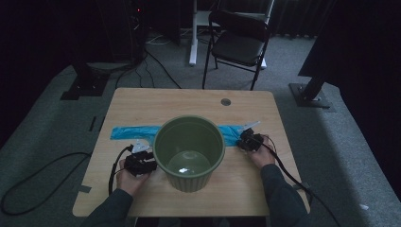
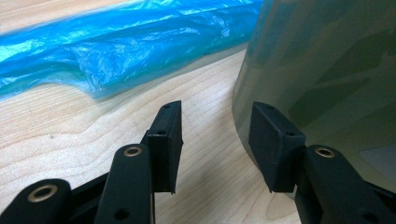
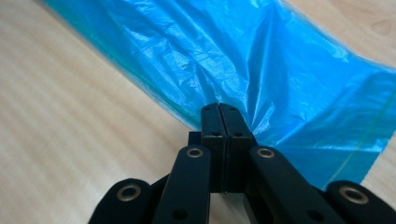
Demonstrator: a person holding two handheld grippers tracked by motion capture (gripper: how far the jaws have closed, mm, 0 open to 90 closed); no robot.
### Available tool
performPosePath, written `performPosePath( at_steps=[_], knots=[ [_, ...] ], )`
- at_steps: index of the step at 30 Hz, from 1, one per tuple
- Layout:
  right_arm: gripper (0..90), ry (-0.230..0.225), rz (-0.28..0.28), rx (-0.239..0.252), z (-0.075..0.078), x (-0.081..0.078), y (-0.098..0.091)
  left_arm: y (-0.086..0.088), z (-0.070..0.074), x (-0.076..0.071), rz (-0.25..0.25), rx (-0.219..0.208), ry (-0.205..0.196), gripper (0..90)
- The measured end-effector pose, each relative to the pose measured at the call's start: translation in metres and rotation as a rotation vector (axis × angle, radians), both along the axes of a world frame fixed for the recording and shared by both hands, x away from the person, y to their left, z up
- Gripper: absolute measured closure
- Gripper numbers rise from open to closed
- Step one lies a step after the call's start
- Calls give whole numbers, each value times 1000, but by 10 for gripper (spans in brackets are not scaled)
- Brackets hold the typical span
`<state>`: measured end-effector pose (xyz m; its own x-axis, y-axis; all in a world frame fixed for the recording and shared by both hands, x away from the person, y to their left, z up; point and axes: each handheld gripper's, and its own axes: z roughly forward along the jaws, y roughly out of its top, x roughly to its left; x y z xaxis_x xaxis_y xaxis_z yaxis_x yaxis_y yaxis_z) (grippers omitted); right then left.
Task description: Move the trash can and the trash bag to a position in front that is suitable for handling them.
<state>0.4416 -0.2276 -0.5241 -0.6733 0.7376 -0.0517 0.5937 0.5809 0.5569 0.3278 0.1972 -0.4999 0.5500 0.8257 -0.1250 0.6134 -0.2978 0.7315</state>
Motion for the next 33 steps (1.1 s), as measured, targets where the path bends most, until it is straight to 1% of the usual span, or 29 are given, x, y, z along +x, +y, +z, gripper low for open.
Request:
performPosePath(
  at_steps=[3, 4, 5, 9, 10, 11, 12, 13, 14, 15, 16, 18, 19, 20, 21, 22, 23, 24, 25, 26, 28, 29, 30, 31, 32, 33],
  knots=[
    [899, 9, 31, 0, 0, -11, -4, 0, 0, 1, -14, -3, 3, 552],
    [899, 15, 42, 4, 1, -17, -5, 0, -1, 1, -17, -5, 4, 552],
    [898, 19, 48, 5, 1, -20, -7, 0, -1, 1, -21, -5, 3, 552],
    [894, 35, 65, 39, 0, -41, -14, -1, -1, 1, -42, -1, 0, 552],
    [892, 37, 70, 43, 0, -48, -16, -1, -1, 1, -45, 0, -1, 552],
    [890, 38, 75, 46, -1, -53, -18, -1, -1, 0, -47, 1, -2, 552],
    [890, 38, 75, 46, -1, -53, -18, -1, -1, 0, -47, 1, -2, 552],
    [888, 39, 83, 48, -1, -58, -19, -1, -1, 1, -49, -1, -1, 552],
    [884, 42, 96, 46, -1, -72, -22, -1, -1, 1, -49, -3, 0, 552],
    [882, 42, 104, 50, -1, -79, -22, -1, -1, 1, -49, -3, 2, 552],
    [880, 43, 113, 57, -1, -85, -23, -1, -1, 1, -50, 0, 3, 552],
    [875, 43, 140, 51, -1, -98, -21, -2, -2, 1, -49, 1, 4, 552],
    [875, 43, 140, 51, -1, -98, -21, -2, -2, 1, -49, 1, 4, 553],
    [851, 49, 174, 50, -1, -110, -17, -1, -2, 1, -49, 1, 5, 552],
    [827, 53, 185, 51, 0, -113, -15, -1, -2, 1, -50, 1, 7, 552],
    [782, 47, 206, 49, 0, -116, -13, -1, -2, 2, -49, 0, 7, 552],
    [724, 34, 224, 59, 2, -118, -11, -1, -2, 2, -48, -1, 7, 552],
    [686, 29, 228, 67, 4, -118, -11, -1, -2, 2, -48, -1, 7, 553],
    [624, 12, 231, 97, 8, -117, -10, -1, -2, 2, -47, -1, 7, 552],
    [601, -1, 225, 114, 11, -113, -10, -1, -2, 3, -49, 0, 9, 552],
    [593, -22, 202, 136, 18, -105, -10, -2, -3, 3, -48, 0, 11, 552],
    [594, -39, 177, 140, 21, -97, -10, -2, -3, 4, -48, 1, 12, 552],
    [594, -39, 177, 140, 21, -97, -10, -2, -3, 4, -48, 1, 12, 552],
    [595, -49, 152, 141, 22, -87, -10, -2, -3, 4, -48, 4, 11, 552],
    [597, -57, 115, 124, 21, -72, -9, -2, -3, 4, -48, 2, 11, 553],
    [597, -53, 99, 118, 19, -64, -9, -2, -3, 4, -48, -2, 11, 552]
  ],
)
